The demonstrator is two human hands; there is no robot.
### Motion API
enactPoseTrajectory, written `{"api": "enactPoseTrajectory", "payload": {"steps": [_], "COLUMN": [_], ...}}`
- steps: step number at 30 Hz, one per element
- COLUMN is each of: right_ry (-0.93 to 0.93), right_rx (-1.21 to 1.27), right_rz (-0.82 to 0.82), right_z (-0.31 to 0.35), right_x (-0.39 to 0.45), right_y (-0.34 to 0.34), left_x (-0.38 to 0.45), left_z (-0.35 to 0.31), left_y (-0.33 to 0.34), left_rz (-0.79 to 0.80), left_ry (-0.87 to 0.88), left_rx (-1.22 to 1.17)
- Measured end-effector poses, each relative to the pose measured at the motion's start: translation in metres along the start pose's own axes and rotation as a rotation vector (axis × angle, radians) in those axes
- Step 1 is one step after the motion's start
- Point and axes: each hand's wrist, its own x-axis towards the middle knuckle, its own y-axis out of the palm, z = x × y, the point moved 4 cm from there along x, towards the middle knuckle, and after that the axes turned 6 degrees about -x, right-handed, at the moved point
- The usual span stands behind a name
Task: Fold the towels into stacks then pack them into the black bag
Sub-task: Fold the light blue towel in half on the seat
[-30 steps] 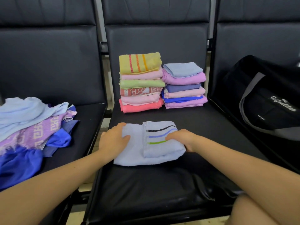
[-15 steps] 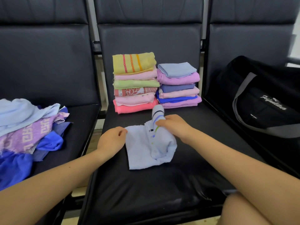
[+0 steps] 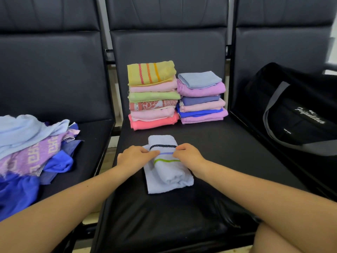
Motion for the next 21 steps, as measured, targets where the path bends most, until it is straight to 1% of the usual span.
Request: {"api": "enactPoseTrajectory", "payload": {"steps": [4, 7, 9, 11, 13, 15, 17, 19, 21], "right_ry": [0.06, 0.065, 0.095, 0.152, 0.236, 0.256, 0.247, 0.235, 0.201], "right_rx": [0.04, 0.066, 0.041, 0.069, 0.206, 0.275, 0.309, 0.416, 0.508], "right_rz": [-0.012, -0.048, -0.031, 0.058, 0.182, 0.297, 0.345, 0.315, 0.231], "right_z": [0.002, -0.001, -0.007, -0.017, -0.022, -0.019, -0.016, -0.012, -0.005], "right_x": [-0.002, 0.001, 0.004, 0.006, 0.003, -0.004, -0.007, -0.008, -0.008], "right_y": [0.002, -0.001, 0.001, 0.008, 0.017, 0.023, 0.026, 0.031, 0.031], "left_x": [-0.001, -0.003, -0.004, -0.003, -0.002, -0.001, -0.002, -0.005, -0.008], "left_z": [-0.008, -0.015, -0.016, -0.012, -0.005, 0.0, 0.001, 0.0, -0.002], "left_y": [0.003, 0.0, -0.001, -0.003, -0.004, -0.002, 0.003, 0.008, 0.008], "left_rz": [0.056, 0.007, -0.046, -0.09, -0.119, -0.131, -0.116, -0.096, -0.057], "left_ry": [-0.014, -0.029, -0.039, -0.042, -0.016, 0.039, 0.082, 0.118, 0.141], "left_rx": [-0.148, -0.213, -0.23, -0.267, -0.288, -0.252, -0.218, -0.191, -0.21]}}
